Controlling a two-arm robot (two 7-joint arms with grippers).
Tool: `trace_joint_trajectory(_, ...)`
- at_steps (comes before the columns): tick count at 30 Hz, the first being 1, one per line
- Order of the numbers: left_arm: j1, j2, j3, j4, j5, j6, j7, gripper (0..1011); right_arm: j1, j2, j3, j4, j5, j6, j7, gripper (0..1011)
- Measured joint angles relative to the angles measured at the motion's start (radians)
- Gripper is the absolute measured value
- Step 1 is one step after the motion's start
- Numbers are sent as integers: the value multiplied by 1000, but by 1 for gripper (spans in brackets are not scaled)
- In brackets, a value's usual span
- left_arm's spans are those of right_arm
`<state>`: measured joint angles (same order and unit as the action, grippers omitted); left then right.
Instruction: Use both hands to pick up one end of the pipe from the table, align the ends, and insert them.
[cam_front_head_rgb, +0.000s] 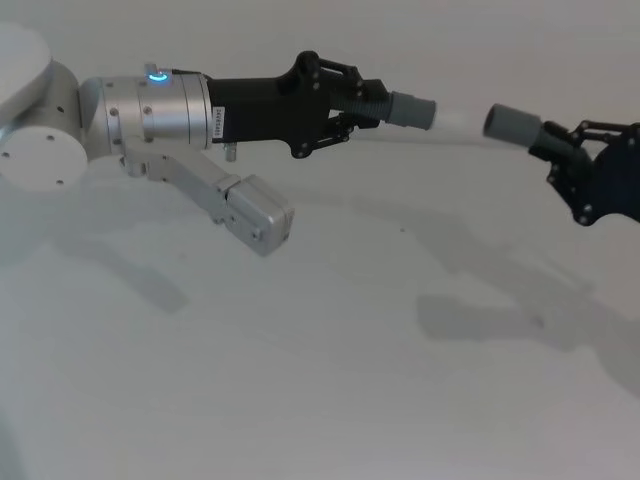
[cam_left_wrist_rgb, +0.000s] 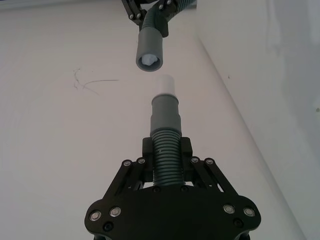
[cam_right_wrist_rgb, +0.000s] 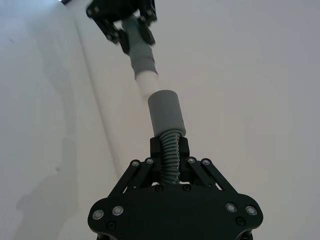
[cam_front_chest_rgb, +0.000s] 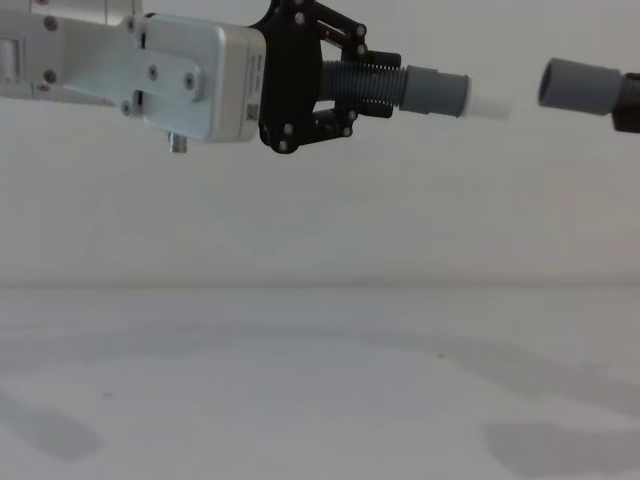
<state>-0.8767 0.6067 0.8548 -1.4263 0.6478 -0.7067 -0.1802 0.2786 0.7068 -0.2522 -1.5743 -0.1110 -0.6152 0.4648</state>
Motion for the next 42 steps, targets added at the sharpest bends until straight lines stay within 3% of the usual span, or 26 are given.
trace_joint_trajectory(10, -1, 0, 0, 1, 1, -2, 0, 302, -18, -6, -15, -58, 10, 45, 23, 187)
trace_joint_trajectory(23, -1, 0, 0, 1, 2, -3, 0, 302, -4, -9, -20, -72, -30, 100, 12, 187)
trace_joint_trajectory(42, -1, 0, 0, 1, 1, -3, 0, 302, 3, 20, -14, -71, -50, 117, 7, 186)
